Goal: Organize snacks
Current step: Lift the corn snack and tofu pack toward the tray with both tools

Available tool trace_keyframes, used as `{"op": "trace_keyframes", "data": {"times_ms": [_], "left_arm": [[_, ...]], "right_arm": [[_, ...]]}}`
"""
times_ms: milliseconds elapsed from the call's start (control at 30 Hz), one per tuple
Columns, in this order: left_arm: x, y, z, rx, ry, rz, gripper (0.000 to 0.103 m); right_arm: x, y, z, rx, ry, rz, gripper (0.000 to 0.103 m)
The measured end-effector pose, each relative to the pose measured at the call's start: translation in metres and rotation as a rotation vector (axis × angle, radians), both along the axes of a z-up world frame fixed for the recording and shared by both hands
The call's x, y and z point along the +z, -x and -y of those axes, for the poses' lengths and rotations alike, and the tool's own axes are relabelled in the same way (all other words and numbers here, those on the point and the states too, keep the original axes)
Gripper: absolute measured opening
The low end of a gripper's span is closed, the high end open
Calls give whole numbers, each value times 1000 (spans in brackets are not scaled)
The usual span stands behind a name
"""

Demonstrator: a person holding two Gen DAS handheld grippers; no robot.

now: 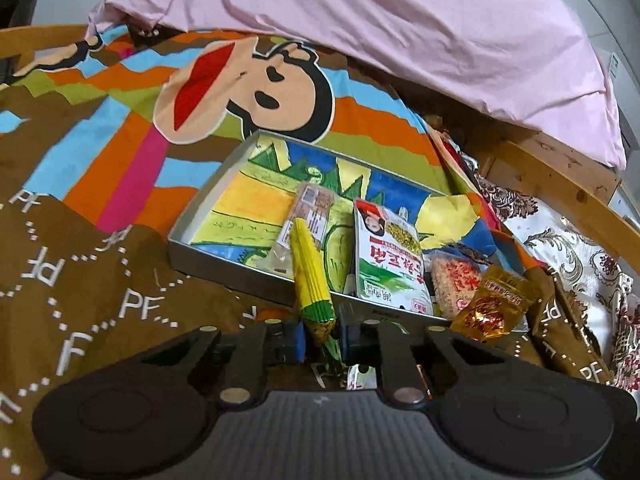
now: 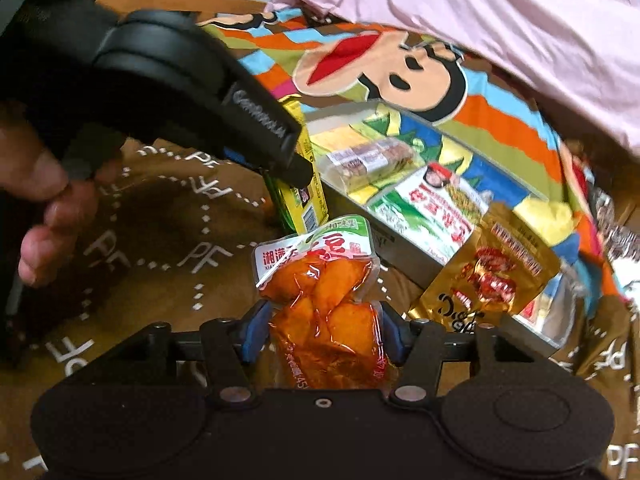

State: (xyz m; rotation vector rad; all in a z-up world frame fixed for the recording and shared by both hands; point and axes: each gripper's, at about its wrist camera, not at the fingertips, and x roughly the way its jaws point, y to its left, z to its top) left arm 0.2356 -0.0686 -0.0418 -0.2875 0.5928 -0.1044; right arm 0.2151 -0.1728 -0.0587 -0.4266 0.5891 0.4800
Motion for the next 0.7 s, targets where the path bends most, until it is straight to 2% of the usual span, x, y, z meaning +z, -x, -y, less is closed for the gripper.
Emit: {"op": "trace_keyframes", "data": {"times_ms": [133,400,700], "left_arm": [[17,11,1,20,-14,16,13],[51,21,3,49,-10,35,13],[96,9,15,40,-22,142,13]], "right_arm": [[13,16,6,-6,-6,61,58],[41,26,28,-79,-88,160,59],[63,13,56,-205,-197,338,59]]}}
